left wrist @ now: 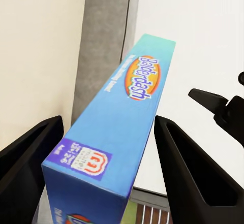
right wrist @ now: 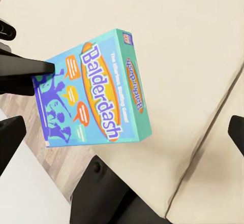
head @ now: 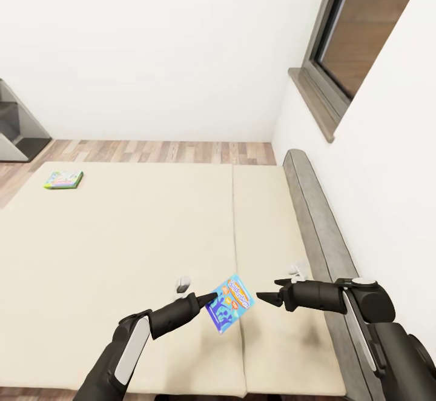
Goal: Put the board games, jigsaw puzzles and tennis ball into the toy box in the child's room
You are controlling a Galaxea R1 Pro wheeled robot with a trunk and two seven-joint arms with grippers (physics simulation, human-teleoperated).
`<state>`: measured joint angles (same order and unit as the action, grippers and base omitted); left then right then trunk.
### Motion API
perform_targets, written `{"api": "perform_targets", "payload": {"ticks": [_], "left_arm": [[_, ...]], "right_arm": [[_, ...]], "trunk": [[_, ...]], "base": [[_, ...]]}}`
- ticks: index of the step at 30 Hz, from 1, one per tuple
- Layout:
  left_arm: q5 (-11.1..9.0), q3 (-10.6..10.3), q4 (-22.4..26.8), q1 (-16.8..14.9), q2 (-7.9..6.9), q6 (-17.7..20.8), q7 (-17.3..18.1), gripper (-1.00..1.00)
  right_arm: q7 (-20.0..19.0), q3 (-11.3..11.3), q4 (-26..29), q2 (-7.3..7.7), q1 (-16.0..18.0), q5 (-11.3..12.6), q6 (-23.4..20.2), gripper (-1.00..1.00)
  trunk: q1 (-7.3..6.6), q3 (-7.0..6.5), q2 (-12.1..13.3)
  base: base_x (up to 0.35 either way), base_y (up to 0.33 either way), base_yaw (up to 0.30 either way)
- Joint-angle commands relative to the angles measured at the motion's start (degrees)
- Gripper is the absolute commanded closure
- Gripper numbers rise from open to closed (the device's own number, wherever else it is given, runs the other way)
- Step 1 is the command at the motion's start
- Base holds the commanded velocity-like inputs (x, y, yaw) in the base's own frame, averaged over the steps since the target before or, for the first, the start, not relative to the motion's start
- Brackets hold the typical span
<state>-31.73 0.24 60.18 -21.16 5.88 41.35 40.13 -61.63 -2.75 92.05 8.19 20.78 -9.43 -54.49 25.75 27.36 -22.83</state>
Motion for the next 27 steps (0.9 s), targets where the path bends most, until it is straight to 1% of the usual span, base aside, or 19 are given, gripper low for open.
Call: {"api": "perform_targets", "payload": {"ticks": [1,27], "left_arm": [[-0.1,0.0,0.0,0.0,0.01,0.2,0.0,1.00],[-0.1,0.0,0.0,0.0,0.01,0.2,0.0,1.00]], "right_arm": [[-0.6,-0.1,0.1,-0.01,0.0,-0.6,-0.3,-1.00],[-0.6,-0.1,0.1,0.00,0.0,-0.6,-0.2,-1.00]], "trunk": [[0.03,-0.01,-0.1],[0.03,-2.32,-0.1]], "base": [[0.000,0.000,0.000],[0.000,0.000,0.000]]}}
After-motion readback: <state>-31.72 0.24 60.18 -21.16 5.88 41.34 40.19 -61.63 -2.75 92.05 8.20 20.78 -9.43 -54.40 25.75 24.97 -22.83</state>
